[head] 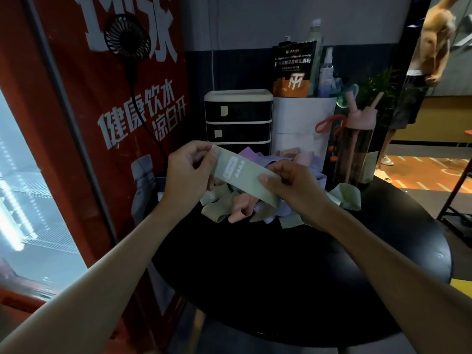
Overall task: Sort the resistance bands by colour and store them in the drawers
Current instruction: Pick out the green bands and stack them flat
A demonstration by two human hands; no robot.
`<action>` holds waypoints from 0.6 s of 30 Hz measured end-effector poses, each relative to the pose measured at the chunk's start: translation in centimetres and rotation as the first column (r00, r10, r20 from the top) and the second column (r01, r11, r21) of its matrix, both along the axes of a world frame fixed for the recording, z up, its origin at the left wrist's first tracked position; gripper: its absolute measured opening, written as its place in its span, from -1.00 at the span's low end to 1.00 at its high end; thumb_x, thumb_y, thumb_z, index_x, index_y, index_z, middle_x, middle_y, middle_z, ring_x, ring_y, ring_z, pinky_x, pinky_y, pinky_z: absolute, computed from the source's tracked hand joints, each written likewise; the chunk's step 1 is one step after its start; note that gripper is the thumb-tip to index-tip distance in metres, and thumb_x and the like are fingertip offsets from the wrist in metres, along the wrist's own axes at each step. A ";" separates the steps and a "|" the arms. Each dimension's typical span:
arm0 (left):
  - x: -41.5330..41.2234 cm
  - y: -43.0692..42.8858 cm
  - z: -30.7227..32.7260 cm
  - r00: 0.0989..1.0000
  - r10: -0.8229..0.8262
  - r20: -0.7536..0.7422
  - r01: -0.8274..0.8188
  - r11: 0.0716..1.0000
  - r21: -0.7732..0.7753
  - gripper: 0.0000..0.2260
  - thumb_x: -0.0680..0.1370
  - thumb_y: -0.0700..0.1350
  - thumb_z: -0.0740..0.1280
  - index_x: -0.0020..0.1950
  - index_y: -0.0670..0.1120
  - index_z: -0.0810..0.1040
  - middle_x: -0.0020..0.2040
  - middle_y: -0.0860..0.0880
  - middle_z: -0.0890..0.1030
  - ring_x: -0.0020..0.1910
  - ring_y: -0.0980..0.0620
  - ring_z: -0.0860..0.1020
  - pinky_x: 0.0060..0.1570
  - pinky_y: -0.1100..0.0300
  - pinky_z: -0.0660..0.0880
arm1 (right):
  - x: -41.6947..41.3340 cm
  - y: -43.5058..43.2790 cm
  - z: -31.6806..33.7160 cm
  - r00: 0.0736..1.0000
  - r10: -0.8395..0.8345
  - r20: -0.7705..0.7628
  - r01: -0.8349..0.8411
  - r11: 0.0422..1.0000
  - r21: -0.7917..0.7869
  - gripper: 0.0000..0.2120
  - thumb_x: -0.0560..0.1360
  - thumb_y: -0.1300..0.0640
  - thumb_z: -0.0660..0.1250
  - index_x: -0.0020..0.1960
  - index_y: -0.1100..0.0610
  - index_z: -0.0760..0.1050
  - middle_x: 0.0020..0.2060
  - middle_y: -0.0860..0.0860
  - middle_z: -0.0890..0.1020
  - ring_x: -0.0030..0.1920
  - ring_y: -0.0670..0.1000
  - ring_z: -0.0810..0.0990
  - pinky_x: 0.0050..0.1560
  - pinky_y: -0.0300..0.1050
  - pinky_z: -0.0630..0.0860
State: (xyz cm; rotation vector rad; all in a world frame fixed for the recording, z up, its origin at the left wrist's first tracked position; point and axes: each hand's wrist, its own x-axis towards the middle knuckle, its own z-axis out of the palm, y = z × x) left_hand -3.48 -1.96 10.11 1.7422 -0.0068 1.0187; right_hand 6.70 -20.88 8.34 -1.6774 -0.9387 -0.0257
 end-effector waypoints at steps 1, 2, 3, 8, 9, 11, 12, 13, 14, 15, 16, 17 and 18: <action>-0.2 0.0 0.1 1.000 -0.006 0.004 0.006 1.000 -0.008 -0.92 0.65 -0.20 0.29 -0.01 -0.15 0.57 -0.32 0.02 0.64 -0.59 0.07 0.42 -0.61 0.31 0.32 | -0.2 -0.3 0.1 1.000 0.008 0.011 -0.008 1.000 -0.029 -0.86 0.53 0.07 0.40 -0.10 0.14 0.58 -0.23 0.17 0.62 -0.25 0.04 0.53 -0.19 0.03 0.45; -0.3 0.0 0.2 1.000 -0.002 0.009 0.002 1.000 -0.025 -0.91 0.65 -0.21 0.30 -0.03 -0.12 0.58 -0.34 0.03 0.64 -0.59 0.09 0.43 -0.62 0.31 0.32 | -0.5 -0.6 0.0 1.000 0.013 0.021 -0.012 0.998 -0.061 -0.79 0.53 0.04 0.39 -0.17 0.17 0.57 -0.32 0.12 0.58 -0.30 0.01 0.49 -0.24 0.01 0.42; -0.5 0.0 0.3 1.000 0.010 0.012 -0.010 0.999 -0.048 -0.89 0.64 -0.20 0.30 -0.05 -0.08 0.58 -0.36 0.04 0.63 -0.59 0.11 0.43 -0.62 0.31 0.32 | -0.7 -0.9 0.0 1.000 0.012 0.026 -0.010 0.996 -0.094 -0.72 0.54 0.03 0.38 -0.26 0.19 0.53 -0.42 0.03 0.50 -0.37 -0.05 0.43 -0.30 -0.06 0.37; -1.0 0.8 1.1 0.992 0.127 0.007 -0.125 0.979 -0.162 -0.91 0.65 -0.19 0.30 0.00 -0.14 0.59 -0.41 0.08 0.61 -0.58 0.13 0.43 -0.61 0.27 0.36 | -1.6 -2.6 -0.7 0.998 0.048 -0.036 -0.054 0.986 -0.160 -0.63 0.56 0.02 0.34 -0.28 0.28 0.45 -0.45 -0.04 0.43 -0.44 -0.13 0.36 -0.39 -0.30 0.27; -1.1 1.2 1.2 0.990 0.137 0.020 -0.131 0.976 -0.172 -0.90 0.65 -0.19 0.30 0.04 -0.19 0.59 -0.41 0.07 0.60 -0.58 0.14 0.42 -0.61 0.28 0.35 | -1.7 -2.9 -0.9 0.997 0.059 -0.048 -0.066 0.984 -0.166 -0.59 0.54 -0.01 0.34 -0.23 0.35 0.44 -0.41 0.06 0.42 -0.40 -0.05 0.36 -0.37 -0.25 0.26; -1.4 1.8 1.0 0.989 0.144 0.032 -0.138 0.980 -0.144 -0.86 0.64 -0.20 0.30 0.08 -0.26 0.59 -0.38 0.01 0.59 -0.58 0.14 0.41 -0.61 0.28 0.33 | -1.8 -3.6 -1.3 0.990 0.085 -0.115 -0.102 0.983 -0.154 -0.68 0.53 0.02 0.37 -0.13 0.31 0.49 -0.34 0.14 0.53 -0.33 0.00 0.46 -0.31 -0.19 0.36; -1.5 1.9 0.7 0.989 0.146 0.024 -0.142 0.981 -0.131 -0.85 0.64 -0.20 0.30 0.09 -0.28 0.58 -0.36 -0.03 0.58 -0.58 0.15 0.41 -0.61 0.29 0.33 | -1.8 -4.0 -1.5 0.983 0.100 -0.155 -0.122 0.982 -0.142 -0.77 0.52 0.07 0.38 -0.07 0.26 0.52 -0.29 0.11 0.61 -0.27 -0.02 0.55 -0.25 -0.22 0.44; -1.6 2.1 0.3 0.989 0.149 0.006 -0.147 0.981 -0.125 -0.85 0.64 -0.20 0.31 0.09 -0.28 0.58 -0.34 -0.05 0.58 -0.58 0.16 0.42 -0.60 0.29 0.34 | -1.8 -4.5 -1.7 0.977 0.106 -0.184 -0.133 0.981 -0.142 -0.83 0.52 0.12 0.39 -0.02 0.23 0.54 -0.24 0.07 0.66 -0.23 -0.05 0.60 -0.20 -0.25 0.48; -1.7 2.3 -0.3 0.988 0.156 -0.019 -0.157 0.980 -0.119 -0.86 0.64 -0.19 0.31 0.09 -0.26 0.59 -0.33 -0.05 0.59 -0.58 0.16 0.42 -0.60 0.28 0.35 | -1.7 -4.9 -2.0 0.973 0.103 -0.208 -0.137 0.978 -0.155 -0.84 0.52 0.14 0.39 0.03 0.21 0.54 -0.23 0.06 0.68 -0.21 -0.07 0.62 -0.18 -0.26 0.50; -1.7 2.6 -0.9 0.985 0.167 -0.048 -0.171 0.979 -0.109 -0.87 0.64 -0.18 0.32 0.08 -0.23 0.60 -0.33 -0.04 0.60 -0.58 0.15 0.43 -0.60 0.28 0.35 | -1.5 -5.4 -2.3 0.966 0.103 -0.238 -0.145 0.975 -0.169 -0.83 0.52 0.14 0.39 0.08 0.19 0.53 -0.22 0.09 0.69 -0.20 -0.05 0.63 -0.18 -0.24 0.52; -1.8 2.9 -1.6 0.981 0.180 -0.074 -0.187 0.978 -0.094 -0.87 0.63 -0.17 0.33 0.07 -0.21 0.60 -0.31 -0.04 0.62 -0.57 0.13 0.44 -0.60 0.27 0.36 | -1.3 -5.8 -2.7 0.957 0.103 -0.271 -0.155 0.972 -0.177 -0.81 0.53 0.13 0.40 0.10 0.16 0.52 -0.19 0.17 0.68 -0.19 -0.01 0.63 -0.17 -0.20 0.52; -1.8 3.2 -2.4 0.976 0.196 -0.098 -0.204 0.976 -0.081 -0.88 0.63 -0.15 0.34 0.07 -0.19 0.61 -0.26 -0.07 0.64 -0.57 0.12 0.45 -0.60 0.27 0.36 | -1.0 -6.2 -3.2 0.954 0.090 -0.286 -0.149 0.970 -0.191 -0.81 0.52 0.11 0.41 0.10 0.14 0.52 -0.15 0.27 0.66 -0.18 0.05 0.62 -0.15 -0.13 0.51; -1.9 3.4 -3.1 0.969 0.213 -0.124 -0.222 0.972 -0.070 -0.89 0.62 -0.15 0.34 0.08 -0.16 0.60 -0.20 -0.11 0.65 -0.56 0.11 0.45 -0.59 0.26 0.37 | -0.7 -6.6 -3.8 0.958 0.070 -0.280 -0.131 0.969 -0.208 -0.82 0.52 0.10 0.42 0.08 0.12 0.53 -0.13 0.34 0.62 -0.17 0.09 0.59 -0.13 -0.06 0.48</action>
